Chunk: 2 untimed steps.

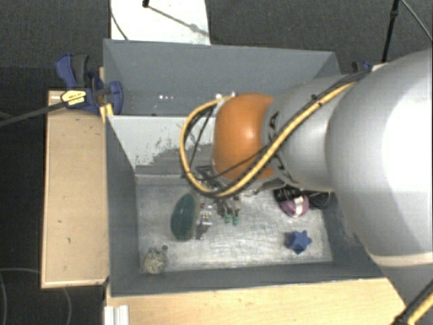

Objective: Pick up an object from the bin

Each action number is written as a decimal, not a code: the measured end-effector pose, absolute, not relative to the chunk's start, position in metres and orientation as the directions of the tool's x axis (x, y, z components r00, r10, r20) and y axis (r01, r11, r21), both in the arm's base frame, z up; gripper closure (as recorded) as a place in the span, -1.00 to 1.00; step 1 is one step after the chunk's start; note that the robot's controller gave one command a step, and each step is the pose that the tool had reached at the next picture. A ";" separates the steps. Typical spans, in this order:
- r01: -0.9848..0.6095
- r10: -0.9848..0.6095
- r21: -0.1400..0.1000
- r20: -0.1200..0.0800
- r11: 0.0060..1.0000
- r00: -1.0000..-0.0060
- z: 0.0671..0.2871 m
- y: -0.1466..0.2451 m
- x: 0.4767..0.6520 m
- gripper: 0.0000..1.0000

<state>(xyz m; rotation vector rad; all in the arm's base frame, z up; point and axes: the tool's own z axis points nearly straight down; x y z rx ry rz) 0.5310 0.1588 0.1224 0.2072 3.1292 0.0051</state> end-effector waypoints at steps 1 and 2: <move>-0.238 -0.238 0.000 -0.004 0.971 -0.971 0.071 0.167 0.549 -1.00; -0.706 -0.706 -0.001 -0.007 0.708 -0.708 0.071 0.180 0.551 -1.00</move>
Offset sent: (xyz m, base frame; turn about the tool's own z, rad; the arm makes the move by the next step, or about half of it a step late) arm 0.0167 0.0082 -0.0524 -0.3739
